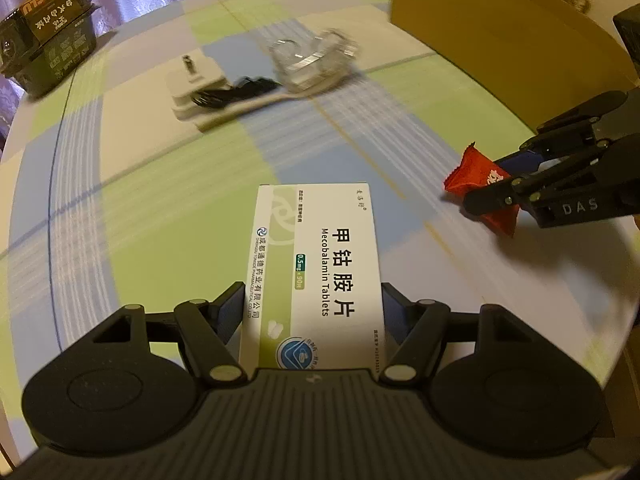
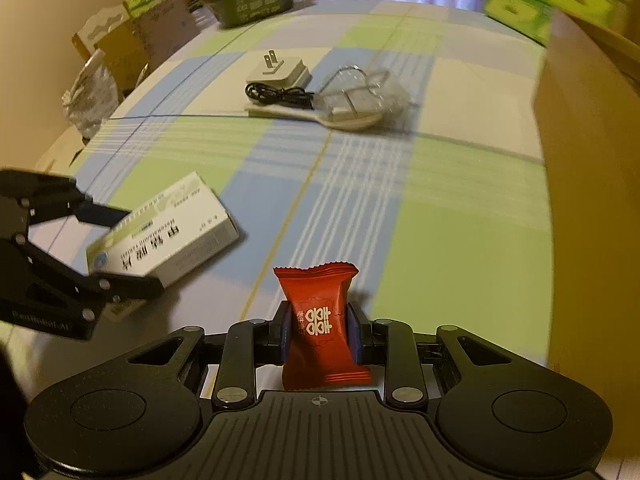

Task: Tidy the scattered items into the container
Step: 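Carry the tablet box and candy packet over the cardboard box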

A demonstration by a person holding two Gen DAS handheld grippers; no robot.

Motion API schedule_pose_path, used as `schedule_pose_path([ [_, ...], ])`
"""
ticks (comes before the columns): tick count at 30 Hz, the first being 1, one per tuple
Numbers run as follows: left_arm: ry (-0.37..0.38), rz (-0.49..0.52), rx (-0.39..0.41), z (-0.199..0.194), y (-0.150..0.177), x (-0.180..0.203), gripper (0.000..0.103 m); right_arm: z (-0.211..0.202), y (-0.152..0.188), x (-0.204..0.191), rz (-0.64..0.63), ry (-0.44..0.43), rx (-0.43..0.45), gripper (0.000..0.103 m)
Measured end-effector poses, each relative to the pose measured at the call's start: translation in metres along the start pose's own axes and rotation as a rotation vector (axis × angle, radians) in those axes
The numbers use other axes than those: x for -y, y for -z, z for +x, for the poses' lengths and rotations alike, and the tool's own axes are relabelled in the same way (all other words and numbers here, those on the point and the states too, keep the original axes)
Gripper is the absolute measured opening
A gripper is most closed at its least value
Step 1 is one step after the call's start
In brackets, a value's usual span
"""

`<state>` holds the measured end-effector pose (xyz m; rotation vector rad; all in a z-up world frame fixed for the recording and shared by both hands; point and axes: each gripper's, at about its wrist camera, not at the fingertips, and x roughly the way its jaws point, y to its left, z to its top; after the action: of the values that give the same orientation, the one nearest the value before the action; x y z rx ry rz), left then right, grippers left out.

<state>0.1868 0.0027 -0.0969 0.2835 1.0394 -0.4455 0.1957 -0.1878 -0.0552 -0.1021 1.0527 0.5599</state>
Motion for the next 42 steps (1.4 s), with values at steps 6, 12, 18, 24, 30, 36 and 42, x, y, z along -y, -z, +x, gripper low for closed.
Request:
schedule_pose_path([
  [6, -0.004, 0.029, 0.003, -0.025, 0.015, 0.055, 0.067, -0.036, 0.045, -0.002, 0.083, -0.020, 0.010, 0.030],
  [12, -0.014, 0.023, 0.012, -0.033, 0.029, 0.083, 0.067, -0.054, 0.072, -0.005, 0.100, -0.016, 0.017, 0.030],
  [18, -0.030, 0.027, 0.014, -0.035, 0.032, 0.096, 0.067, -0.063, 0.086, -0.001, 0.120, -0.012, 0.030, 0.030],
  [24, -0.037, 0.038, -0.025, -0.028, 0.030, 0.100, 0.069, -0.072, 0.092, 0.002, 0.122, -0.009, 0.043, 0.030],
  [30, -0.038, 0.023, -0.036, -0.024, 0.020, 0.101, 0.071, -0.076, 0.096, 0.004, 0.130, -0.010, 0.054, 0.030],
  [36, -0.058, -0.001, -0.042, -0.024, 0.014, 0.099, 0.067, -0.082, 0.096, 0.009, 0.141, -0.007, 0.073, 0.030],
  [42, -0.065, -0.027, 0.003, -0.044, 0.008, 0.102, 0.067, -0.090, 0.094, 0.011, 0.147, -0.007, 0.098, 0.030],
])
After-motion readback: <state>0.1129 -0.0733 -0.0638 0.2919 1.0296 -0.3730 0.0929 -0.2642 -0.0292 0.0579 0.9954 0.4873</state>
